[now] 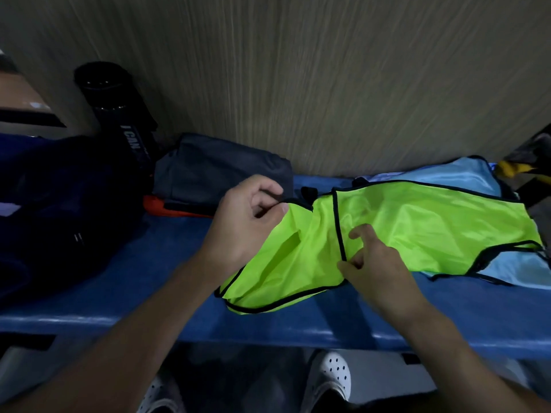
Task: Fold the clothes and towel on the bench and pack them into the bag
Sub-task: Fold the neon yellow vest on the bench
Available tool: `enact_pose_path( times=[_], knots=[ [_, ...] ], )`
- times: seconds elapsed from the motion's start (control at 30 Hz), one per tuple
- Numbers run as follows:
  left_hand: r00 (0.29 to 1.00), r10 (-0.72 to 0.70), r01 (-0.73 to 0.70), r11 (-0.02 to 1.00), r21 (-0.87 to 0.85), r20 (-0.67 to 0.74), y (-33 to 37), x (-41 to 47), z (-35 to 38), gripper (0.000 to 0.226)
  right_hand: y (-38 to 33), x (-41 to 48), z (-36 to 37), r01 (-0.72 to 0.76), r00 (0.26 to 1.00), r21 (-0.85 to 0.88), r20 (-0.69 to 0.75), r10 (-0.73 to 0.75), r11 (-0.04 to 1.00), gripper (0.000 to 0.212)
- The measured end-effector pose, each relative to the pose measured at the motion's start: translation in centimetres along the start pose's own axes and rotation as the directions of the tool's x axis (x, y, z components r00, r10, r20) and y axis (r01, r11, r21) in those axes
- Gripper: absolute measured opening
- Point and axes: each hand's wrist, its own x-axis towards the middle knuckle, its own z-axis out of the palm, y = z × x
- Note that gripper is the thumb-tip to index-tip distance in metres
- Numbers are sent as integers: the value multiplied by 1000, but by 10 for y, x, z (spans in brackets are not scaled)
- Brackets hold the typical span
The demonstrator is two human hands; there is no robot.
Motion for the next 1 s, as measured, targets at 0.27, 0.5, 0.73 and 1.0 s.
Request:
enact_pose_path(
  times=[0.27, 0.5, 0.73, 1.0],
  knots=[
    [994, 100, -100, 995, 1, 48, 1, -5, -1, 16, -24, 5, -4, 182, 979, 629, -48, -197, 756, 34],
    [993, 93, -95, 995, 20, 73, 1, -6, -3, 25, -37, 10, -2, 394, 918, 495, -169, -359, 774, 7],
    [991, 29, -34, 999, 32, 131, 1, -9, -4, 21, -21, 15, 1, 529, 841, 249, -25, -541, 811, 49],
    [992, 2, -8, 999, 50, 123, 0, -9, -3, 19, -21, 21, 3, 599, 799, -16, -61, -598, 801, 9]
  ],
)
